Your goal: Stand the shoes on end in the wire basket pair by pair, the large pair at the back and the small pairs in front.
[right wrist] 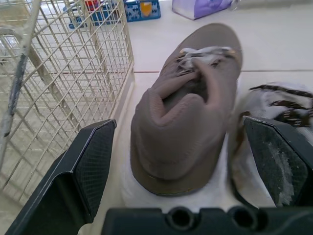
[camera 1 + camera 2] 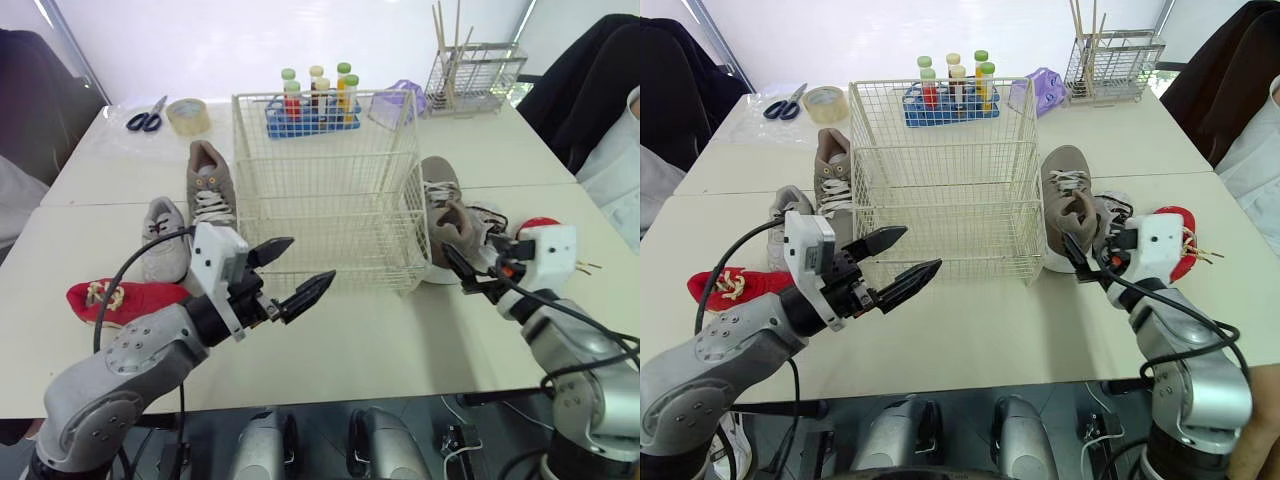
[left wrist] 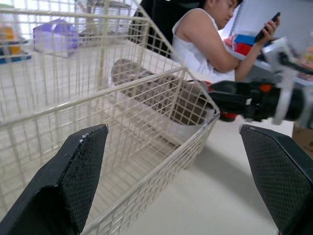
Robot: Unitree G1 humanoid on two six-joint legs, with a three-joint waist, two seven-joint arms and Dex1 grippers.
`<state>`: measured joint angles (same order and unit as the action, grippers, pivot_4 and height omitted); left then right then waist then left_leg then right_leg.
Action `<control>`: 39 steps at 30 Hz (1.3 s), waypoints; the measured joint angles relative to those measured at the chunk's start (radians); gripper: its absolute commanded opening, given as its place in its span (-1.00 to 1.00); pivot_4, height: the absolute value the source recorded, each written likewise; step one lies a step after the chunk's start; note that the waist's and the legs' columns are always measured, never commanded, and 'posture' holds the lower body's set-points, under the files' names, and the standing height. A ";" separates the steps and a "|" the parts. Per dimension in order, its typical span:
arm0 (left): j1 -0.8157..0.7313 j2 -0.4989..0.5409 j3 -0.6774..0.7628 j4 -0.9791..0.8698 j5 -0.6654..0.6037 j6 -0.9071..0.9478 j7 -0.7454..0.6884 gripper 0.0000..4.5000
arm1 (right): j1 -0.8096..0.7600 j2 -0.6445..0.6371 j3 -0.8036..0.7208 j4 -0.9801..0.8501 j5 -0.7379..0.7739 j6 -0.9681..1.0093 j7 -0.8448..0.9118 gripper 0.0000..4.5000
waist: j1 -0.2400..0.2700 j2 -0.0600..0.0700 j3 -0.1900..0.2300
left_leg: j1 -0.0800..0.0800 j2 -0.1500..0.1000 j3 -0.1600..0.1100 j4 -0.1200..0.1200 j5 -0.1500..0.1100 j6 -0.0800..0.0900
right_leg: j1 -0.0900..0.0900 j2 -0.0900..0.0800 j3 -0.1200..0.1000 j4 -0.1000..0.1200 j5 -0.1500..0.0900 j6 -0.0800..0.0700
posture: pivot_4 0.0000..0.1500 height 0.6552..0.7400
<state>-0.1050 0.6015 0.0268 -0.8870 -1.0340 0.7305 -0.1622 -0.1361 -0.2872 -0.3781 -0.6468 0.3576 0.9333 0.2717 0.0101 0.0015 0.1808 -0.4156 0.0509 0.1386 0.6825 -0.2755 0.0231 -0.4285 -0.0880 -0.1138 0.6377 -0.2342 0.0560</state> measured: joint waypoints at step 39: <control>-0.072 0.184 0.183 0.106 -0.200 0.040 -0.090 1.00 | -0.776 -0.256 0.085 0.731 -0.148 -0.560 -0.042 -0.91 | -0.026 0.003 0.002 | -0.011 -0.001 0.002 0.000 0.005 -0.007 | -0.014 0.000 0.001 0.006 0.000 0.002 | 1.00 1.00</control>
<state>-0.1769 0.7853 0.2100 -0.7813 -1.2336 0.7709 -0.2518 -0.9125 -0.5431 -0.2932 0.0847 0.2100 0.3734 0.2294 -0.0155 0.0045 0.1832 -0.4266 0.0498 0.1410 0.6825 -0.2706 0.0161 -0.4428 -0.0883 -0.1127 0.6434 -0.2340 0.0575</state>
